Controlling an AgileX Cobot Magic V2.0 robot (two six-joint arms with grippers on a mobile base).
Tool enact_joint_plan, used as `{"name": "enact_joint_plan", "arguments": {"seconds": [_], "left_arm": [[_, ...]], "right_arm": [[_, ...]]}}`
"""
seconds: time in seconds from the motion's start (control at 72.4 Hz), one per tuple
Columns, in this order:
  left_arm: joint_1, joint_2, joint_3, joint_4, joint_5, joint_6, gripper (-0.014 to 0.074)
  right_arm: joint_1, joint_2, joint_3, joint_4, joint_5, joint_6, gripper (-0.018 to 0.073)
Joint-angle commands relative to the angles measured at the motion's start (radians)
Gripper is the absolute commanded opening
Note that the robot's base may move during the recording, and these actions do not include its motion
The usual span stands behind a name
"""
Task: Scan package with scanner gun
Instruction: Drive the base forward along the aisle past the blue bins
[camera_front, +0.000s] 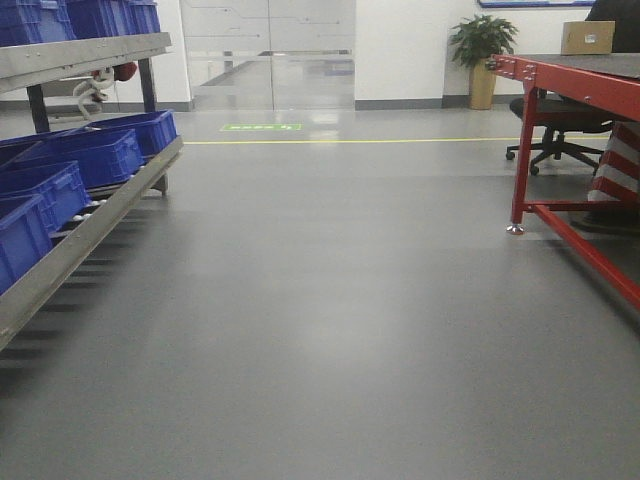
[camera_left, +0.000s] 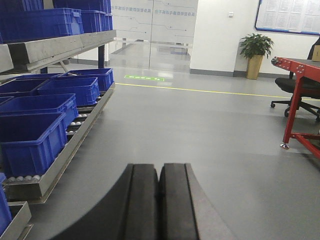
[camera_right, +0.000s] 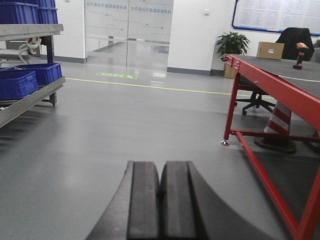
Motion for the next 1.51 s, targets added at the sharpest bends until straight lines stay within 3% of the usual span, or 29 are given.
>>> {"name": "enact_joint_plan", "arguments": {"seconds": [0.0,1.491], "left_arm": [[-0.005,-0.004,-0.002,0.0,-0.019,0.001,-0.0111],[-0.005,-0.004,-0.002,0.0,-0.019,0.001,-0.0111]], "right_arm": [[0.002,-0.001,0.0,-0.001,-0.017,0.001,-0.0162],[0.002,-0.001,0.0,-0.001,-0.017,0.001,-0.0162]]}}
